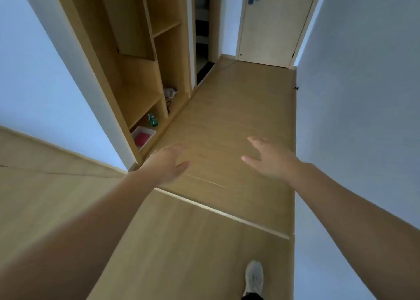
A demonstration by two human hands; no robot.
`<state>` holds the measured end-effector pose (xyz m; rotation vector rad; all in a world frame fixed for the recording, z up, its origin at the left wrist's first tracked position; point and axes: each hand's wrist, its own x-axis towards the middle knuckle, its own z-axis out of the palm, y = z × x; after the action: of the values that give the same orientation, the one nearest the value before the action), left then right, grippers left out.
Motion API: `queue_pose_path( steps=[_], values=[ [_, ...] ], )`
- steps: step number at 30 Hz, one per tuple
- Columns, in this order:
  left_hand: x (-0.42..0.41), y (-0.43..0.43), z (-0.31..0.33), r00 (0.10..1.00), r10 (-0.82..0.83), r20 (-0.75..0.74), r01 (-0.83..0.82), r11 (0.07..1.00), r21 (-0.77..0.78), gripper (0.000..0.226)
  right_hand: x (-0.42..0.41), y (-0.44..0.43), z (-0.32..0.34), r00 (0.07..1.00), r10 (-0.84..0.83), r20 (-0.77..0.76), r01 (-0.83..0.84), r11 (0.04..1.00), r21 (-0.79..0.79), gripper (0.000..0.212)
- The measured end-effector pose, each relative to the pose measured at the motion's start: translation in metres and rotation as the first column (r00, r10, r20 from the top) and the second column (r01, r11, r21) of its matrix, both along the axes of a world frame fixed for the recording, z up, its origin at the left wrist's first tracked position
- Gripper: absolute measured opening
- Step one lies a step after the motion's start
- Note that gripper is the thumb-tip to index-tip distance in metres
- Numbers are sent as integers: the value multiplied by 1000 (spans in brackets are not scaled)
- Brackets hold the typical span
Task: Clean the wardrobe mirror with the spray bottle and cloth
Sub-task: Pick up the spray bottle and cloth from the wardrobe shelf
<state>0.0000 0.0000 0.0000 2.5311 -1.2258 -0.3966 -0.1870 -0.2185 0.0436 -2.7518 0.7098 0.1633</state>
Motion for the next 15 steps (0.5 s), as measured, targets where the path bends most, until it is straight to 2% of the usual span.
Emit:
queue_pose_path(
  steps=[8, 15],
  values=[
    [30, -120, -5, 984, 174, -39, -174, 985, -10, 61, 69, -134, 6, 982, 171, -76, -170, 985, 17, 72],
    [62, -167, -10, 950, 306, -60, -304, 952, 42, 59, 135, -217, -3, 970, 241, -45, -238, 969, 64, 73]
  ],
)
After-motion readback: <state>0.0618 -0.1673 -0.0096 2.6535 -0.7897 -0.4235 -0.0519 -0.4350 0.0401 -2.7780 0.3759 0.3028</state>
